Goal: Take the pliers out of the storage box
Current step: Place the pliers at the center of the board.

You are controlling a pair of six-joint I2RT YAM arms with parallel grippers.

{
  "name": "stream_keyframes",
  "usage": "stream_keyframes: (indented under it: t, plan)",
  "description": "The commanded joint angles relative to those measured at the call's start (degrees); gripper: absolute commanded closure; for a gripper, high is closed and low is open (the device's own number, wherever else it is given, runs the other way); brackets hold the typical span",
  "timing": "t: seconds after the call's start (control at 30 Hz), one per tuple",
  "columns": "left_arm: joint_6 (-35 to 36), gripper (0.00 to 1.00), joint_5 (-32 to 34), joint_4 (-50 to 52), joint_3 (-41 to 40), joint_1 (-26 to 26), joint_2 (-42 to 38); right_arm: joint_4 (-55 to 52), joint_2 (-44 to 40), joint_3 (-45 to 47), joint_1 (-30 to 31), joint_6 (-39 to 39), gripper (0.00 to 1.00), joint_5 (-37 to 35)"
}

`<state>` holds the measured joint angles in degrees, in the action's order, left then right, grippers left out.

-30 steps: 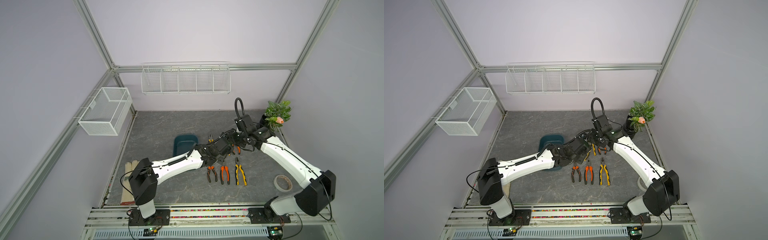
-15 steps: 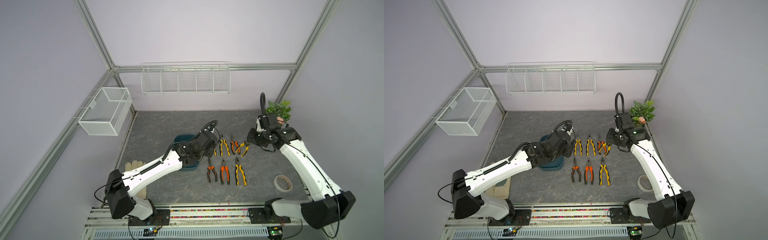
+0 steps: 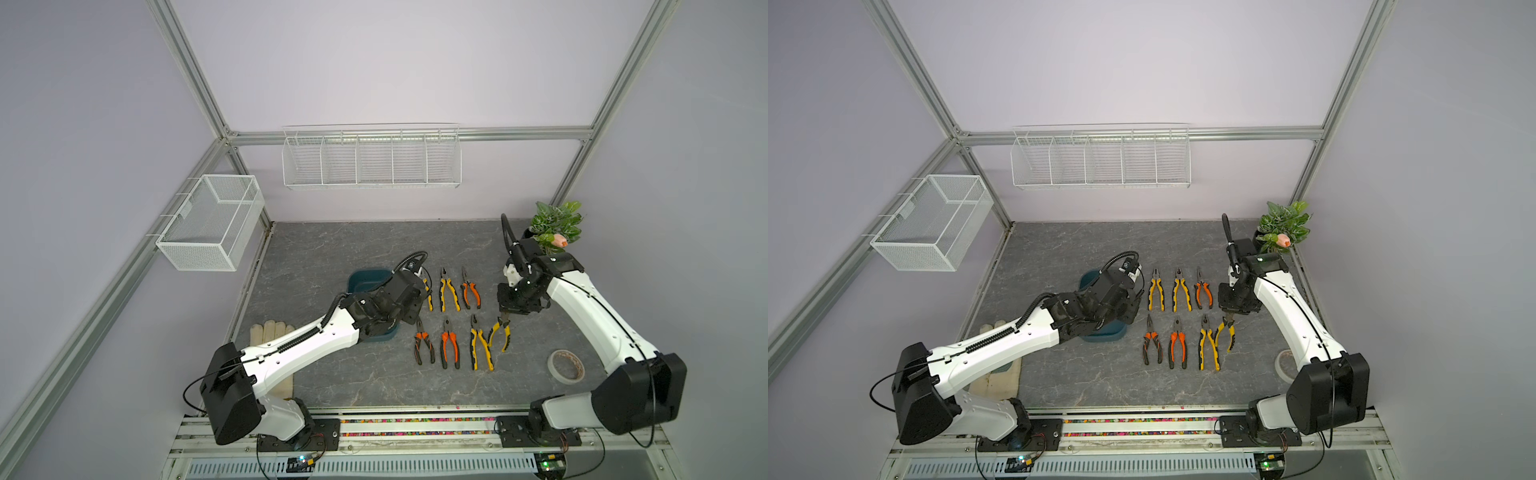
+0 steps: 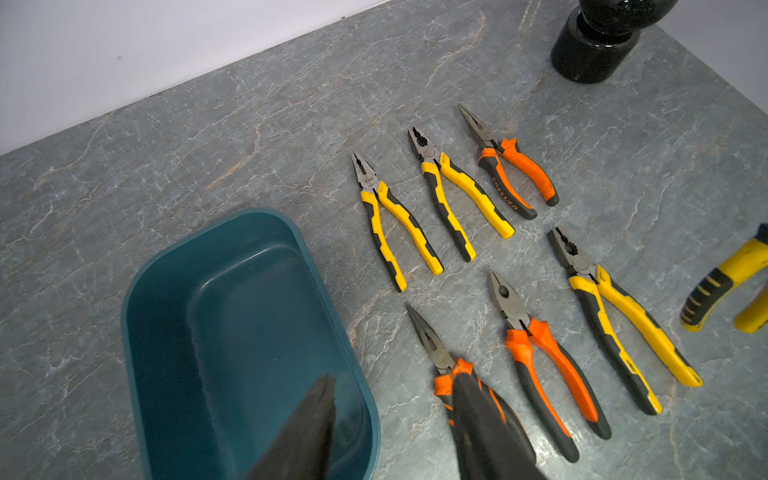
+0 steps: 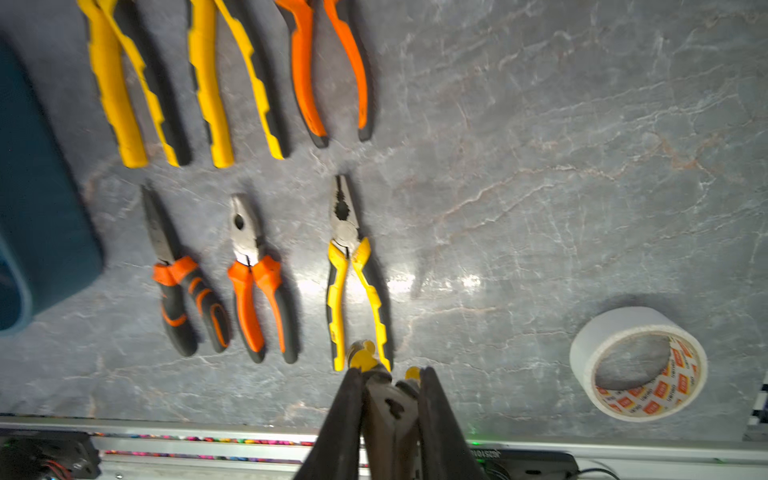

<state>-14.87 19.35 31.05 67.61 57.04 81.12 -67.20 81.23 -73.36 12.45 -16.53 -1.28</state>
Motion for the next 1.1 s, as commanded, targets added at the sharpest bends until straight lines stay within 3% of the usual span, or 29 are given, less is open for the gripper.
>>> stream_keyframes:
  t: [0.0,0.17,0.63,1.07]
  plan:
    - [0.77,0.52,-1.57,-2.17,-1.71,-0.34,-2.18,-0.92,1.62,0.32,-0.47,5.18,0.94,0.14]
    - [0.75,0.55,-2.60,-2.74,-3.40,-0.28,-3.61,1.51,8.97,-1.66,-3.44,7.31,0.94,-0.30]
    - [-0.07,0.56,-4.06,-3.45,-4.95,-0.34,-3.78,2.53,27.15,-11.44,-4.42,7.48,0.93,-5.88]
    - [-0.04,0.56,-3.80,-2.77,-4.86,-0.32,-3.51,5.05,35.33,-13.58,-6.04,8.57,0.92,-4.68]
